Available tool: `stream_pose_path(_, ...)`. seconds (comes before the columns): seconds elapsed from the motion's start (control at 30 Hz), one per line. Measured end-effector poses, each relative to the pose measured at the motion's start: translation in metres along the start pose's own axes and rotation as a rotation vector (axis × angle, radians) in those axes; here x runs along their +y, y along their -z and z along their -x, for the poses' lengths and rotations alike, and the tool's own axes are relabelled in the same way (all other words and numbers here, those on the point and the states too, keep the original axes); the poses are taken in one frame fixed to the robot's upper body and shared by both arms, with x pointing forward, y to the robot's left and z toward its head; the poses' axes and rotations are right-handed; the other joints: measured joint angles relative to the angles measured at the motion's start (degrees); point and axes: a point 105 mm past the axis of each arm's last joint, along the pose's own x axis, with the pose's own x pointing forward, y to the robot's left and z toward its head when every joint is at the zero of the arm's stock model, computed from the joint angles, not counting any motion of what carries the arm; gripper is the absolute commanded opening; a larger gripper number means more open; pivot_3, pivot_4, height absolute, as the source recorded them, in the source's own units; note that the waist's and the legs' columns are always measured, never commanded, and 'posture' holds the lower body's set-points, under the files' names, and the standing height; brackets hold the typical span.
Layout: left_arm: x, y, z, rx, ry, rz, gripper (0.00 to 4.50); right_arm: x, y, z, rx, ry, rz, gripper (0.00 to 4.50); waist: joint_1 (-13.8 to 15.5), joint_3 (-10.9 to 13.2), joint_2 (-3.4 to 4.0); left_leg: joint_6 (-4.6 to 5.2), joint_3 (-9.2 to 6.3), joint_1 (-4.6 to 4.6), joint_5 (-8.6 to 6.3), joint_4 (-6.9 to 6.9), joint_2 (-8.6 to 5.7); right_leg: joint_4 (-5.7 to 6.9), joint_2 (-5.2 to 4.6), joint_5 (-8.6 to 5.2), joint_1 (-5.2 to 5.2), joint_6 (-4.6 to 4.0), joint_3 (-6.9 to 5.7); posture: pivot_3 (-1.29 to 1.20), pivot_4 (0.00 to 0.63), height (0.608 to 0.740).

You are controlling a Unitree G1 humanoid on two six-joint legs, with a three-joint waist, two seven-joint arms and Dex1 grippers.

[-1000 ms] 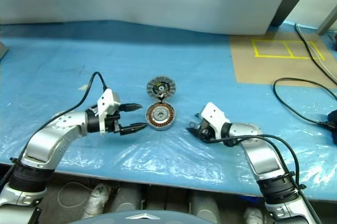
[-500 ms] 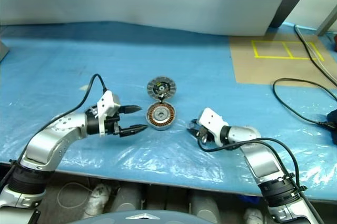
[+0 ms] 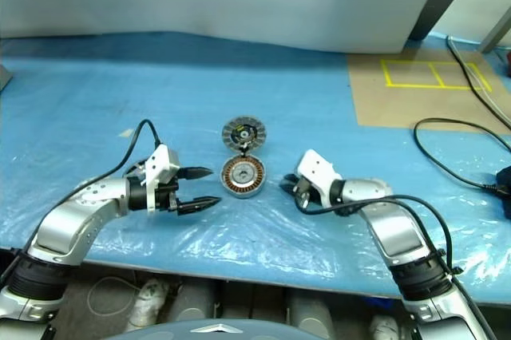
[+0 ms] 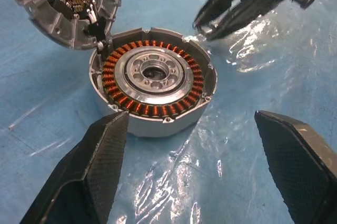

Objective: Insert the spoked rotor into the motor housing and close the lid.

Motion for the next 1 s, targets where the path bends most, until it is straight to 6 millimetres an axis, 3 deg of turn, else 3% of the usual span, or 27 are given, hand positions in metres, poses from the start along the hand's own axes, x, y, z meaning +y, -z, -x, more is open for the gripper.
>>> stream_pose_path(0.13,-0.002,0.006,0.002,0.002,-0.003,0.004,4.02,-0.003,-0.024,-0.003,-0.062,-0.024,0.034,0.58,0.12,0.0,0.0,-0.01,0.01,-0.03,0.0,-0.08,-0.01,-0.09,-0.01,-0.01,0.0,0.0,-0.02,0.0,0.15,0.74)
stream_pose_path(0.27,-0.005,0.013,0.002,0.007,-0.006,0.014,4.02,-0.002,-0.037,-0.019,-0.097,-0.081,0.053,0.58,0.02,0.0,0.0,-0.01,0.02,-0.03,0.0,-0.08,0.0,-0.1,0.0,-0.01,0.0,0.0,-0.03,0.0,0.15,0.74)
stream_pose_path(0.63,-0.007,0.026,0.006,0.002,-0.022,0.023,4.02,0.002,-0.026,-0.059,-0.058,-0.204,0.083,0.58,0.01,0.0,0.0,-0.02,0.04,-0.08,0.01,-0.07,0.0,-0.08,0.0,-0.01,-0.03,0.0,-0.05,0.0,0.15,0.74)
stream_pose_path(0.77,-0.003,0.049,0.013,0.024,-0.046,0.062,4.02,0.005,-0.022,-0.063,-0.054,-0.23,0.102,0.58,0.01,0.0,0.0,-0.02,0.04,-0.08,0.01,-0.06,0.01,-0.08,0.0,-0.01,-0.03,0.0,-0.05,0.0,0.15,0.74)
stream_pose_path(1.0,0.0,0.054,0.016,0.011,-0.048,0.035,4.02,0.008,-0.023,-0.066,-0.046,-0.257,0.147,0.58,0.02,0.0,-0.01,-0.01,0.04,-0.06,0.01,0.01,0.02,0.02,-0.01,-0.01,-0.03,0.0,-0.04,0.0,0.15,0.74)
